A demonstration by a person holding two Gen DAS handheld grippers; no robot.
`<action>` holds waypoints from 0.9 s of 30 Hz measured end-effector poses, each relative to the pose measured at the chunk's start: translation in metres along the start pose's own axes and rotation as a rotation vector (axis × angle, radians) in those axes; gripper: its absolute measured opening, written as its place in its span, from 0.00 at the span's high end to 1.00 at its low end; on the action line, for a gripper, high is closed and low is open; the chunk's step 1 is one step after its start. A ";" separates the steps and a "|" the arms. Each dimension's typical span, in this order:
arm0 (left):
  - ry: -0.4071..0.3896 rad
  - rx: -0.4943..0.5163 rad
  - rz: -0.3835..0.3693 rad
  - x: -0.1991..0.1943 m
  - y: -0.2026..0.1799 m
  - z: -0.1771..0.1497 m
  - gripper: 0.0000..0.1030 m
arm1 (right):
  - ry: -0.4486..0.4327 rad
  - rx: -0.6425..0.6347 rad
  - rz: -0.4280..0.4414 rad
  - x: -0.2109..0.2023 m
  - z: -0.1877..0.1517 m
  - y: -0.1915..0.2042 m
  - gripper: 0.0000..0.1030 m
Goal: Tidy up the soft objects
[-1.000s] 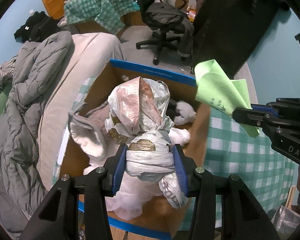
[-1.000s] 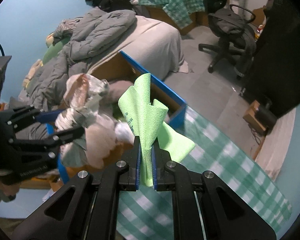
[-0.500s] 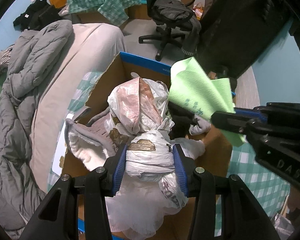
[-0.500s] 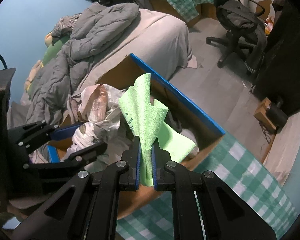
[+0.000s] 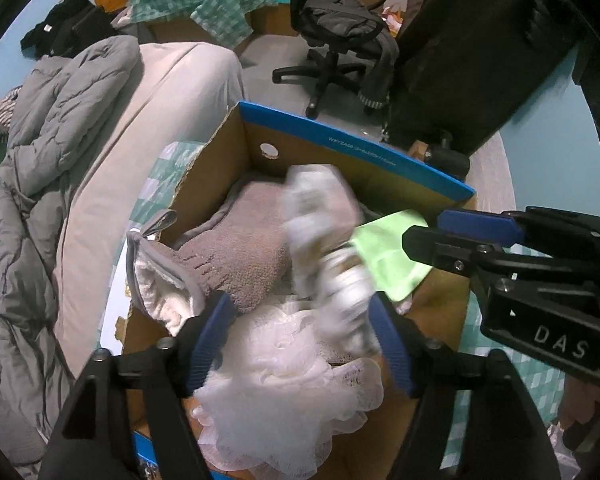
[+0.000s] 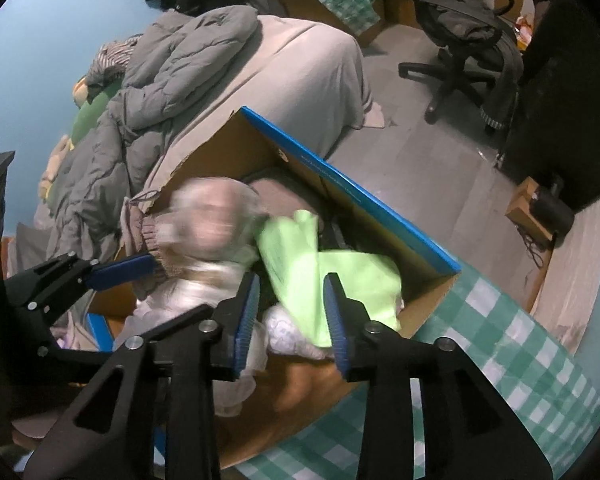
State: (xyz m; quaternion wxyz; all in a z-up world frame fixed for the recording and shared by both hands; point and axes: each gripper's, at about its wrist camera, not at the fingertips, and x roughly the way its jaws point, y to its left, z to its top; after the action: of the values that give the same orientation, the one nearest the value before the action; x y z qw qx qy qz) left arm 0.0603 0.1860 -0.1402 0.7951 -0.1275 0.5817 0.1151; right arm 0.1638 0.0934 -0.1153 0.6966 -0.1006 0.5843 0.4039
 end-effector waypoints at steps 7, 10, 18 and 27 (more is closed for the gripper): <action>-0.015 -0.016 -0.005 -0.017 0.001 -0.006 0.28 | -0.035 0.038 -0.032 -0.020 -0.010 -0.005 0.53; -0.037 -0.023 0.013 -0.030 0.001 -0.010 0.21 | -0.046 0.041 -0.039 -0.030 -0.014 -0.007 0.46; -0.092 -0.035 0.032 -0.067 0.000 -0.021 0.18 | -0.092 0.065 -0.068 -0.069 -0.033 -0.012 0.43; -0.124 0.044 0.066 -0.101 -0.025 -0.036 0.15 | -0.149 0.048 -0.120 -0.117 -0.052 -0.012 0.42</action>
State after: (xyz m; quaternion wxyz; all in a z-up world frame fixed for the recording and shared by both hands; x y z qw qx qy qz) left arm 0.0061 0.1466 -0.0523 0.8279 -0.0834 0.5377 0.1361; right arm 0.1354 0.0015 -0.0296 0.7633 -0.0885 0.5333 0.3539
